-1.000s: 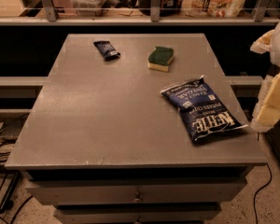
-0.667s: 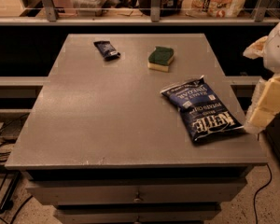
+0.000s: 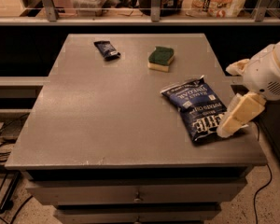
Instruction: Pick blue chip bag
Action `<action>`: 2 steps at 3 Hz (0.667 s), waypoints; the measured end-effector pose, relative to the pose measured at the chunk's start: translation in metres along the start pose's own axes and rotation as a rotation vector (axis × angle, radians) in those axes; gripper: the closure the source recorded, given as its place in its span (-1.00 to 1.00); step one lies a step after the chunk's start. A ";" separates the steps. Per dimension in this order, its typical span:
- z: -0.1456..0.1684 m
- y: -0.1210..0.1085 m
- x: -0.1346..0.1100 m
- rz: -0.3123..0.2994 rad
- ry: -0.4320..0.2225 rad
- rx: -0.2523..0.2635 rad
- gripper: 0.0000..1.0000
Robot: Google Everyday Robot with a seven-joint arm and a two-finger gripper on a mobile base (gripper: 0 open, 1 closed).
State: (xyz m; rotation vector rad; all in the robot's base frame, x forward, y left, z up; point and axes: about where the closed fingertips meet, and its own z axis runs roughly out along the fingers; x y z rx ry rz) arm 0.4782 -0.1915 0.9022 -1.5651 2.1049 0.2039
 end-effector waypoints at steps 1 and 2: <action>0.025 -0.009 -0.001 0.028 -0.057 0.022 -1.00; 0.051 -0.014 0.003 0.047 -0.047 0.019 -1.00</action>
Offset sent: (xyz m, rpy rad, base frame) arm 0.0431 0.0164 -0.0745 0.0318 0.0090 -0.0676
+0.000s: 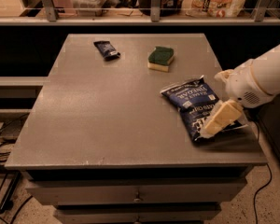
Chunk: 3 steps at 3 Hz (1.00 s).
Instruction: Pick blue chip bag
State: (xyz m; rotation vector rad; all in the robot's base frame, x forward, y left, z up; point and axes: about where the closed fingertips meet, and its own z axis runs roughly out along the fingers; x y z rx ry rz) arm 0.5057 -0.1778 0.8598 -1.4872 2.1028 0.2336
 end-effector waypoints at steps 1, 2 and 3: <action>0.024 -0.002 0.001 0.024 0.020 -0.021 -0.48; 0.030 -0.002 -0.006 0.023 0.022 -0.027 -0.04; 0.014 0.001 -0.032 -0.016 -0.014 0.002 0.45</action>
Offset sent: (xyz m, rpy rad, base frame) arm 0.0176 0.0244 -0.0257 -0.0045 0.0476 -0.0104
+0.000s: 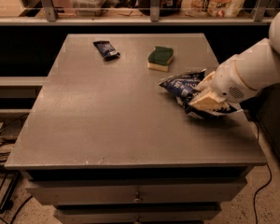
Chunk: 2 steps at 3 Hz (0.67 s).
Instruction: Pick blue chip bag
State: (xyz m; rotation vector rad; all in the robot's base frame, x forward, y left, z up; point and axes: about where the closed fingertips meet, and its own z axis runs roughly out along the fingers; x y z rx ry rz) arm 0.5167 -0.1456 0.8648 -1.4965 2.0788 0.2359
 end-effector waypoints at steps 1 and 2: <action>-0.027 0.005 -0.041 -0.075 -0.021 0.035 0.90; -0.059 0.005 -0.084 -0.160 -0.031 0.071 1.00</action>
Offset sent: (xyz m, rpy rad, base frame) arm -0.0024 0.0727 0.1682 -0.0747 -0.2445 0.1747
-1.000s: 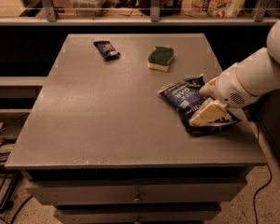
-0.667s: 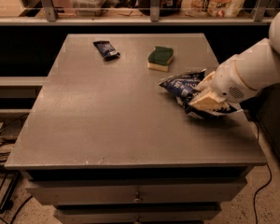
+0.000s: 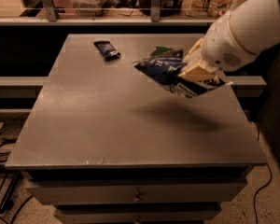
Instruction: Pick blue chip bag
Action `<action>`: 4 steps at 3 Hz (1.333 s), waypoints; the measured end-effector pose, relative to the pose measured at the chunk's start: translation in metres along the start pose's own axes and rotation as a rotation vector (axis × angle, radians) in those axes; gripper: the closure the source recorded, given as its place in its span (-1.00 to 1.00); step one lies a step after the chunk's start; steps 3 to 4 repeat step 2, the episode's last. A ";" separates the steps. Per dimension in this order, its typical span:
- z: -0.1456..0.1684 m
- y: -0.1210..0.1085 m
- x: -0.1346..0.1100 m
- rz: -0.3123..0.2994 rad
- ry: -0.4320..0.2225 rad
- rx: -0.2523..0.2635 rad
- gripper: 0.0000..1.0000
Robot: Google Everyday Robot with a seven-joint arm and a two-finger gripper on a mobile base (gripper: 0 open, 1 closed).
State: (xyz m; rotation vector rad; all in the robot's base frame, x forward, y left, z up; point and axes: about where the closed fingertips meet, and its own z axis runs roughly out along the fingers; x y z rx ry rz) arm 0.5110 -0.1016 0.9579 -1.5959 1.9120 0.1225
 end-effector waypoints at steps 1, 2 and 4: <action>-0.044 -0.021 -0.058 -0.111 -0.020 0.046 1.00; -0.044 -0.020 -0.056 -0.105 -0.020 0.050 1.00; -0.044 -0.020 -0.056 -0.105 -0.020 0.050 1.00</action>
Offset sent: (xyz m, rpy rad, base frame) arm 0.0033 0.0169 0.0532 -0.0300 -0.0696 0.0511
